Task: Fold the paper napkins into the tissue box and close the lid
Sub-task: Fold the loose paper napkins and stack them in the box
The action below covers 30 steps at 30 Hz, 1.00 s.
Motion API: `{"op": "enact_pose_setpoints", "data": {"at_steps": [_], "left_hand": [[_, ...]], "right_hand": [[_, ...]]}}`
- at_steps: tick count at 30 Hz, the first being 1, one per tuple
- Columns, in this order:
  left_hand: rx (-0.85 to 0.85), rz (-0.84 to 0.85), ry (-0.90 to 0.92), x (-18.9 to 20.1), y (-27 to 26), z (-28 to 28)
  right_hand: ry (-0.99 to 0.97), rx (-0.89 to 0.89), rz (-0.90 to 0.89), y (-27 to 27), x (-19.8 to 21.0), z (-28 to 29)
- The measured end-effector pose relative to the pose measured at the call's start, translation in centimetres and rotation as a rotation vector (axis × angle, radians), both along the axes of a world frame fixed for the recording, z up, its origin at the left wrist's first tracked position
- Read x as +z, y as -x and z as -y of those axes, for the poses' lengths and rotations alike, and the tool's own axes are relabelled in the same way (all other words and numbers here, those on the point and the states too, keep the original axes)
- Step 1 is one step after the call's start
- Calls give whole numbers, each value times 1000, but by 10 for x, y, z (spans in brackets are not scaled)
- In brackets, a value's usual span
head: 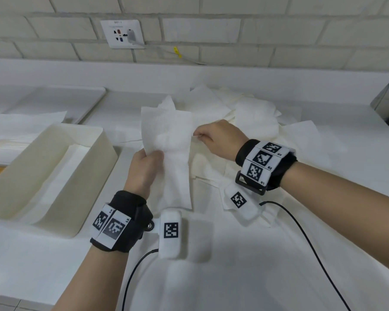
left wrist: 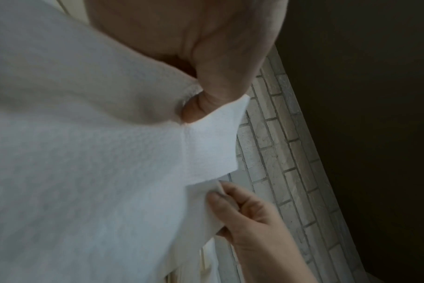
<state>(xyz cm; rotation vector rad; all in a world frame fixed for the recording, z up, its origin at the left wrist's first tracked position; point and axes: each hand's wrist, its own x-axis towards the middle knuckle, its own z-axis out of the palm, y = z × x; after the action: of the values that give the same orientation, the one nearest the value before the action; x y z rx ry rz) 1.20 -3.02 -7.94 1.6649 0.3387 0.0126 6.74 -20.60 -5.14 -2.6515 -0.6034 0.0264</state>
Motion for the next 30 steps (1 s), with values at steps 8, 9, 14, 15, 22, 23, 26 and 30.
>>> {"op": "enact_pose_setpoints", "data": {"at_steps": [8, 9, 14, 15, 22, 23, 26, 30], "left_hand": [[91, 54, 43, 1, -4, -9], [99, 58, 45, 1, -5, -10], [107, 71, 20, -2, -4, -14], [108, 73, 20, -3, -4, -14], [-41, 187, 70, 9, 8, -5], [-95, 214, 81, 12, 12, -2], [-206, 269, 131, 19, 20, 4], [-247, 278, 188, 22, 24, 7]], "right_hand": [[-444, -65, 98, 2, 35, 8], [-469, -70, 116, 1, 42, 10], [-781, 93, -91, 9, 73, 19], [-842, 147, -173, 13, 78, 21], [-967, 204, -244, 19, 86, 13], [-965, 183, -208, 17, 83, 11], [-989, 102, -139, 10, 72, 7], [-1008, 27, -165, 5, 61, 4]]}}
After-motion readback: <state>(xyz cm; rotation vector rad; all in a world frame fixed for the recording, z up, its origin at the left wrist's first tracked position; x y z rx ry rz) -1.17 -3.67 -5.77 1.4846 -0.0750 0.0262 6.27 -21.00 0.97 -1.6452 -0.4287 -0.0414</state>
